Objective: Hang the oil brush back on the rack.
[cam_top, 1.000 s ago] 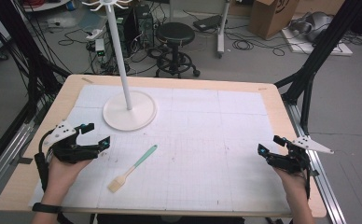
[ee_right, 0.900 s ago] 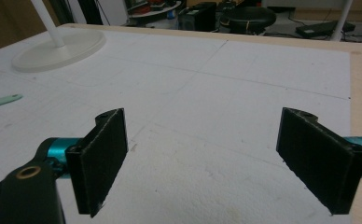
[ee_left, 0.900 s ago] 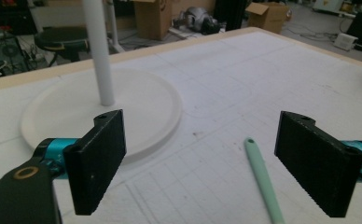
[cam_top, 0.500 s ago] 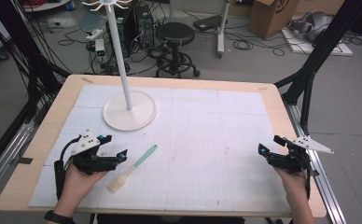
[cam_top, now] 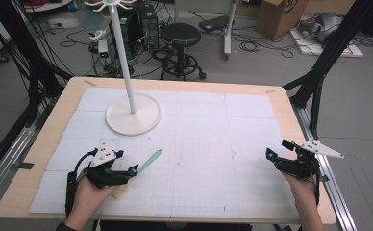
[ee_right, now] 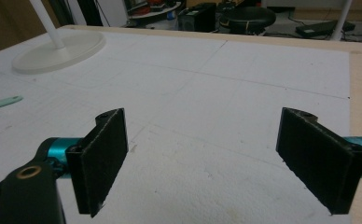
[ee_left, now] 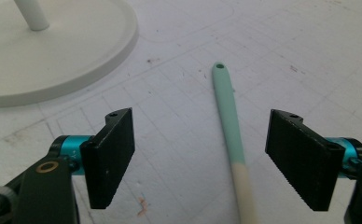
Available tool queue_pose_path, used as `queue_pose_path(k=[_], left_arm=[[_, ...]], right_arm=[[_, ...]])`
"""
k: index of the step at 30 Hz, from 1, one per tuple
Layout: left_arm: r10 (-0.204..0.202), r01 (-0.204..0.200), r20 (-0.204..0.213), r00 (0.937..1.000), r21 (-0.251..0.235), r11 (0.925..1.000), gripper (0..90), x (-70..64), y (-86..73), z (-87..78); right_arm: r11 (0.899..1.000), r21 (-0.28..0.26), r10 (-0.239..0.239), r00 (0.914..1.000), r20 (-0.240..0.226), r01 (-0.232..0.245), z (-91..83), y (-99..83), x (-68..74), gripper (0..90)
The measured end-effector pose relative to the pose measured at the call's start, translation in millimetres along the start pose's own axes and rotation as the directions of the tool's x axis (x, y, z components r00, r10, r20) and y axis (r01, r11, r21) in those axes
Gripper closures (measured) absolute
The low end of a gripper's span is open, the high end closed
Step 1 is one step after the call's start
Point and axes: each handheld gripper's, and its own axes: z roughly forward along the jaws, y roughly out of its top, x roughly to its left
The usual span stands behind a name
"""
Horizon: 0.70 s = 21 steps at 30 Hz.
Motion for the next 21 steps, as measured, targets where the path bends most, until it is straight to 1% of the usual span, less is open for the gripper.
queue_pose_path(k=[1,4,5,6,8,9,10,11,13,14,15,16,17,18,19,21], left_arm=[[-0.004,0.004,-0.001,1.0,0.012,0.9999,25.9,-2.2,-1.6,1.1],[-0.006,0.006,-0.005,1.0,0.02,0.9998,27.2,-5.7,-4.8,2.7],[-0.002,0.003,-0.006,1.0,0.029,0.9996,28.5,-6.8,-6.3,3.3],[0.001,-0.002,0.002,1.0,0.044,0.999,29.8,-9.1,-9.3,5.1],[0.006,-0.006,0.005,1.0,0.054,0.9985,30.3,-10.8,-11.0,6.0],[0.001,-0.002,0.012,0.9999,0.057,0.9984,32.2,-12.9,-12.3,6.2],[0.001,-0.002,0.012,0.9999,0.057,0.9984,33.0,-12.9,-12.3,6.2],[0.008,-0.008,0.006,0.9999,0.056,0.9984,35.0,-14.9,-11.9,5.6],[0.009,-0.009,0.008,0.9999,0.052,0.9986,38.9,-15.4,-11.8,5.3],[0.008,-0.008,0.012,0.9999,0.053,0.9986,38.9,-15.8,-11.9,5.3],[0.014,-0.016,0.019,0.9997,0.065,0.9978,45.0,-16.9,-12.5,6.0],[0.014,-0.016,0.019,0.9997,0.065,0.9978,46.1,-16.9,-12.5,6.0],[0.018,-0.02,0.019,0.9997,0.077,0.9968,46.1,-18.1,-13.1,7.2],[0.02,-0.022,0.024,0.9995,0.096,0.9952,48.4,-19.4,-13.8,9.0],[0.018,-0.021,0.026,0.9995,0.098,0.995,48.6,-20.2,-14.0,10.2],[0.027,-0.03,0.025,0.9993,0.11,0.9935,50.0,-21.8,-13.7,11.9]], right_arm=[[1.0,-0.001,0.001,1.0,0.0,-0.001,-0.3,0.1,0.0,15.6],[1.0,-0.002,0.003,1.0,0.0,-0.003,-0.5,0.1,-0.1,15.6],[1.0,-0.001,0.004,1.0,-0.001,-0.004,-0.5,0.1,-0.1,15.6],[1.0,-0.004,0.001,1.0,0.0,-0.001,-0.2,0.1,-0.4,15.6],[1.0,-0.003,0.0,1.0,0.001,0.0,-0.2,0.1,-0.4,15.6],[1.0,-0.002,0.0,1.0,0.002,0.0,-0.3,0.1,-0.2,15.6],[1.0,-0.002,0.0,1.0,0.002,0.0,-0.3,0.1,-0.2,15.6],[1.0,0.0,0.004,1.0,0.001,-0.004,-0.5,0.1,0.1,15.6],[1.0,-0.001,0.003,1.0,0.001,-0.003,-0.4,0.1,0.0,15.6],[1.0,-0.002,0.003,1.0,0.0,-0.003,-0.4,0.2,0.0,15.6],[1.0,-0.003,0.001,1.0,0.001,-0.001,-0.2,0.1,-0.3,15.6],[1.0,-0.003,0.001,1.0,0.001,-0.001,-0.2,0.1,-0.3,15.6],[1.0,-0.002,0.0,1.0,0.001,0.0,-0.3,0.0,-0.3,15.6],[1.0,-0.003,0.002,1.0,0.0,-0.002,-0.3,0.1,-0.4,15.6],[1.0,-0.004,0.001,1.0,0.001,-0.001,-0.3,0.1,-0.5,15.6],[1.0,-0.003,-0.002,1.0,0.002,0.002,-0.5,0.2,-0.8,15.6]])
